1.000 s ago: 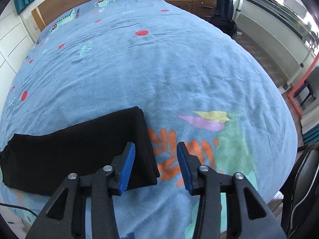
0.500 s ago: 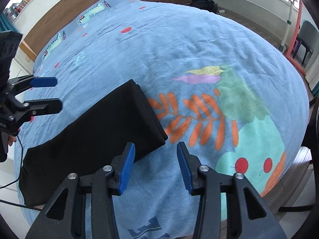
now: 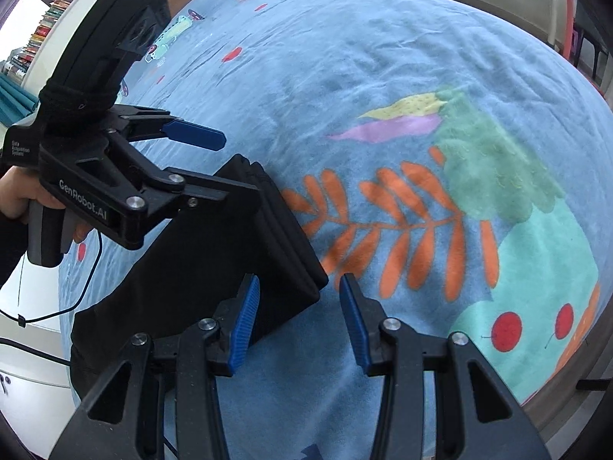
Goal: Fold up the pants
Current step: 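Move the left gripper to the folded pants beside the right gripper, then close both grippers on the end of the folded pants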
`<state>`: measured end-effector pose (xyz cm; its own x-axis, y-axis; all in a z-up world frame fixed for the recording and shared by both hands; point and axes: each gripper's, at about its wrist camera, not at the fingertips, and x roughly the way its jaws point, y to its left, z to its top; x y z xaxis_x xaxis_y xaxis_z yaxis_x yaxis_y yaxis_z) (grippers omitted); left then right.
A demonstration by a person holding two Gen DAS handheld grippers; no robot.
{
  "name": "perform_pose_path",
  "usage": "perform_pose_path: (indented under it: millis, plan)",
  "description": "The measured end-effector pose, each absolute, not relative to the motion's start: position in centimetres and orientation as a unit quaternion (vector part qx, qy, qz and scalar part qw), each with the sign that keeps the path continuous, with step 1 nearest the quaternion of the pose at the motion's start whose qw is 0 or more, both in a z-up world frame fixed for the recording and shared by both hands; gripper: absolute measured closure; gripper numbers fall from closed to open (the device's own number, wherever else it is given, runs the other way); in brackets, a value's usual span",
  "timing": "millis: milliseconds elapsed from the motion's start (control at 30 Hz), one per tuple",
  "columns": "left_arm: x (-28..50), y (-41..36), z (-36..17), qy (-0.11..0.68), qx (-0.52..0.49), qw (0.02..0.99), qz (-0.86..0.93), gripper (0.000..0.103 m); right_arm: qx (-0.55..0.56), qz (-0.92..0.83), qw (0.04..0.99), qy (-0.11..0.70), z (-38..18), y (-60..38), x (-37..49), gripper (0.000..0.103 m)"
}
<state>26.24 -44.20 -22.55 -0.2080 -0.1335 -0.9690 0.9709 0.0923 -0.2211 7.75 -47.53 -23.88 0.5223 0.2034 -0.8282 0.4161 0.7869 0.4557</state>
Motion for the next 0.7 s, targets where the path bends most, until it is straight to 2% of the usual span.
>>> perform_pose_path:
  millis: [267,400,500,633,700]
  plan:
    - [27.0,-44.4,-24.2,0.553,0.406,0.464,-0.56,0.001,0.335,-0.043,0.805,0.487,-25.5,-47.6,9.4,0.074]
    - [27.2,-44.5,-23.8,0.554,0.406,0.451,-0.569,0.002,0.347,-0.033,0.798,0.491,-26.4,-48.1,10.1,0.08]
    - [26.8,-44.7,-23.8,0.553,0.408,0.435,-0.582,0.006,0.35,-0.027,0.798,0.491,-26.5,-48.4,10.2,0.081]
    - [25.9,-45.4,-23.3,0.554,0.395,0.416,-0.604,0.034,0.357,-0.029,0.798,0.485,-26.4,-48.6,10.0,0.082]
    - [25.6,-45.8,-23.4,0.552,0.403,0.413,-0.602,0.034,0.357,-0.028,0.803,0.476,-26.1,-48.9,9.5,0.082]
